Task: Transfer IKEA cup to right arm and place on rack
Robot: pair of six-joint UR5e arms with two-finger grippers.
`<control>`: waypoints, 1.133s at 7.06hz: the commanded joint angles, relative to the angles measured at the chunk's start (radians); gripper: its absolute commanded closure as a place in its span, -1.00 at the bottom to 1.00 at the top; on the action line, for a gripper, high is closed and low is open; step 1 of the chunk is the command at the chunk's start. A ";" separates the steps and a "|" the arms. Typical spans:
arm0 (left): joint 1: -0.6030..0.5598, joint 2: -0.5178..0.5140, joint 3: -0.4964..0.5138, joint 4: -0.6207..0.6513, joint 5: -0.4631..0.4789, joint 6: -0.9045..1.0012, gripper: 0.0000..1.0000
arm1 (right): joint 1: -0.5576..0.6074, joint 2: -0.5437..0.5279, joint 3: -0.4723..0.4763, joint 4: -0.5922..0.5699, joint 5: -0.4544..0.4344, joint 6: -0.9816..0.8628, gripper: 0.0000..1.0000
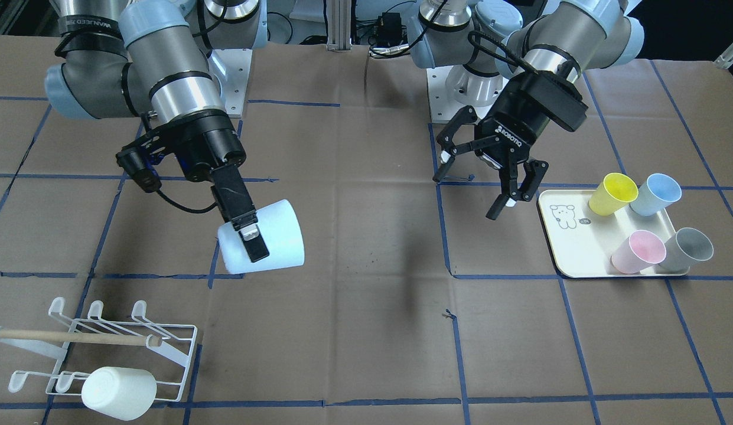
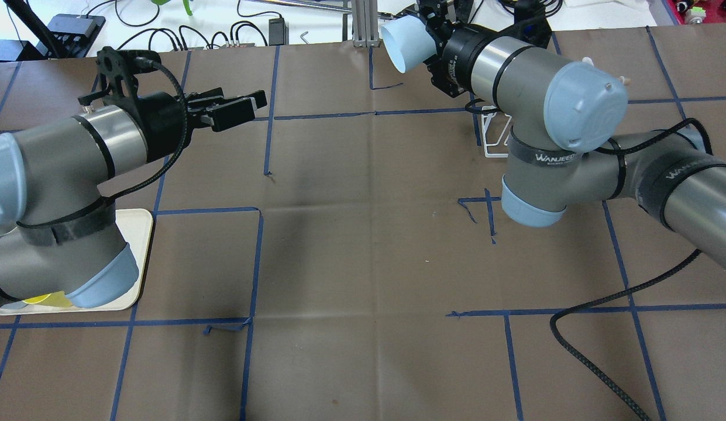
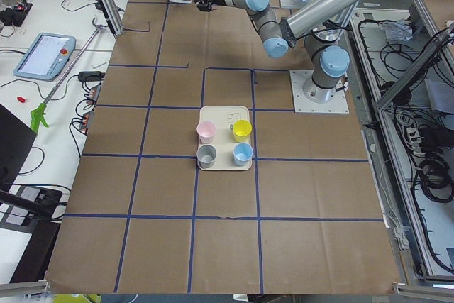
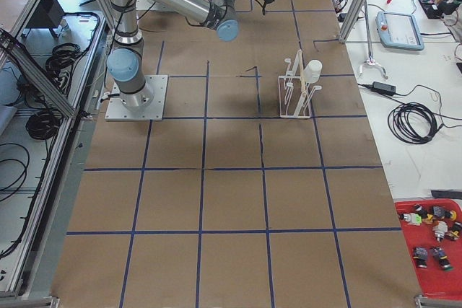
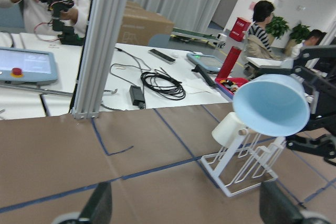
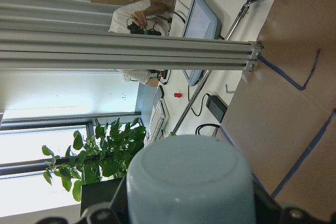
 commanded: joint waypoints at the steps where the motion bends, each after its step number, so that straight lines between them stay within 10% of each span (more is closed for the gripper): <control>1: -0.042 -0.018 0.148 -0.377 0.272 -0.002 -0.99 | -0.112 0.043 -0.048 -0.009 0.000 -0.226 0.75; 3: -0.111 -0.024 0.328 -0.858 0.565 -0.005 -0.99 | -0.191 0.114 -0.053 -0.176 -0.053 -0.522 0.78; 5: -0.119 -0.021 0.502 -1.326 0.643 -0.057 -0.99 | -0.260 0.145 -0.054 -0.214 -0.056 -0.837 0.78; 8: -0.150 -0.009 0.523 -1.442 0.664 -0.103 -0.99 | -0.343 0.150 -0.079 -0.138 -0.143 -1.267 0.78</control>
